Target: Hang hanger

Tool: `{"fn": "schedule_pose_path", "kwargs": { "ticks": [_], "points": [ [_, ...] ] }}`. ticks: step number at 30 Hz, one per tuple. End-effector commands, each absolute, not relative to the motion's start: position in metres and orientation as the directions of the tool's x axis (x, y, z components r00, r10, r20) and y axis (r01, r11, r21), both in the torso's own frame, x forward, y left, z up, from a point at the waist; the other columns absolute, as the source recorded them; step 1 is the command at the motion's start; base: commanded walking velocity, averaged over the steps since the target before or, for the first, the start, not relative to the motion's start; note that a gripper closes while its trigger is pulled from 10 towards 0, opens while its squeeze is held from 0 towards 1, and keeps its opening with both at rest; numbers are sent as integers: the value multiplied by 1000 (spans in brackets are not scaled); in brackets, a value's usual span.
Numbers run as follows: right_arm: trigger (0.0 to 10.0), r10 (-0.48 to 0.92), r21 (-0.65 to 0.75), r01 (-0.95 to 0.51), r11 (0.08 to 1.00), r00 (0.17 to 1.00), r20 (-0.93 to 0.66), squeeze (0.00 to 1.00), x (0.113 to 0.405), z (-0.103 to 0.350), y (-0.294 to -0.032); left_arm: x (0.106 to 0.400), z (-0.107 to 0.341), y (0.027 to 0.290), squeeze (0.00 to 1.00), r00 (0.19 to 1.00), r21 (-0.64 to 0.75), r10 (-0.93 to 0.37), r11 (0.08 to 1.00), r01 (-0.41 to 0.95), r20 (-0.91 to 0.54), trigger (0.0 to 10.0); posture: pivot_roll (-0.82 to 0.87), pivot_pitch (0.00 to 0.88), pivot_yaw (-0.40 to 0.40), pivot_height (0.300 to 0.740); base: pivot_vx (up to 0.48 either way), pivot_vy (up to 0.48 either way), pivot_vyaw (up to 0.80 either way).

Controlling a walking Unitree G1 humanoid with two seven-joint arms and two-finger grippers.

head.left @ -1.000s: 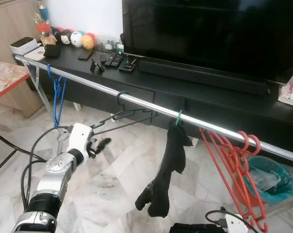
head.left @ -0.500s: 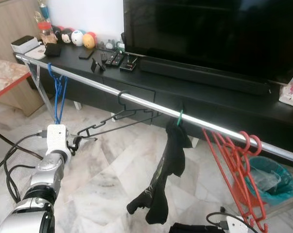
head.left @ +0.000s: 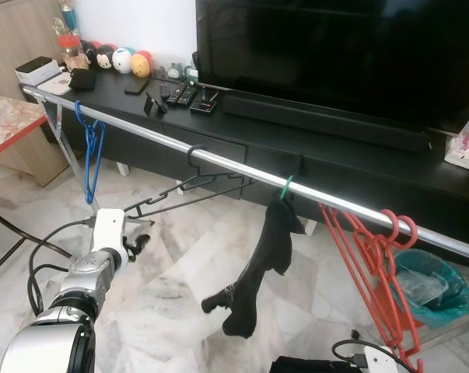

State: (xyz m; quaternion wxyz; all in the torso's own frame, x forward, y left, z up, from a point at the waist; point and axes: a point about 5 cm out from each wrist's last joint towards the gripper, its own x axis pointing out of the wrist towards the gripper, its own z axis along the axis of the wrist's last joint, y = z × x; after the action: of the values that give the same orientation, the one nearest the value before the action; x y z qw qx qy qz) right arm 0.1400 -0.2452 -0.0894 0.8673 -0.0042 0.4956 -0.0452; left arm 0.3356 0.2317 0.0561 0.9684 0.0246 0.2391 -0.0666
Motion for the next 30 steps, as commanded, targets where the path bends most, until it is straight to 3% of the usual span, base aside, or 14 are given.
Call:
{"fn": "schedule_pose_path", "kwargs": {
  "ticks": [1, 4, 7, 11, 17, 30],
  "points": [
    [10000, -94, -61, 81, 995, 506, -857, 0, 140, -88, -251, 332, 53, 230, 0, 851, 20, -180, 976, 218, -493, 10000, -23, 0, -52, 740, 0, 0, 0],
    [10000, -91, -59, 79, 995, 509, -856, 0, 141, -87, -250, 334, 58, 231, 0, 863, 49, -203, 966, 253, -463, 10000, -24, 0, -51, 740, 0, 0, 0],
    [10000, -92, -48, 97, 994, 524, -847, 0, 142, -87, -250, 342, 81, 232, 0, 960, 124, -136, 978, 170, -245, 10000, -21, 0, -45, 740, 0, 0, 0],
    [10000, -99, 8, 193, 981, 535, -839, 0, 141, -87, -249, 334, 85, 223, 0, 979, 180, -155, 967, 177, -132, 10000, -15, 0, -47, 740, 0, 0, 0],
    [10000, -126, 38, 308, 951, 497, -858, 0, 132, -91, -252, 326, 86, 217, 0, 983, 175, -161, 969, 174, -82, 10000, -5, 0, -46, 740, 0, 92, 0],
    [10000, -130, 34, 311, 950, 490, -862, 0, 129, -90, -259, 328, 96, 198, 0, 977, 157, -211, 964, 215, -43, 10000, -13, 0, -36, 740, 0, 301, 0]
  ]
}}
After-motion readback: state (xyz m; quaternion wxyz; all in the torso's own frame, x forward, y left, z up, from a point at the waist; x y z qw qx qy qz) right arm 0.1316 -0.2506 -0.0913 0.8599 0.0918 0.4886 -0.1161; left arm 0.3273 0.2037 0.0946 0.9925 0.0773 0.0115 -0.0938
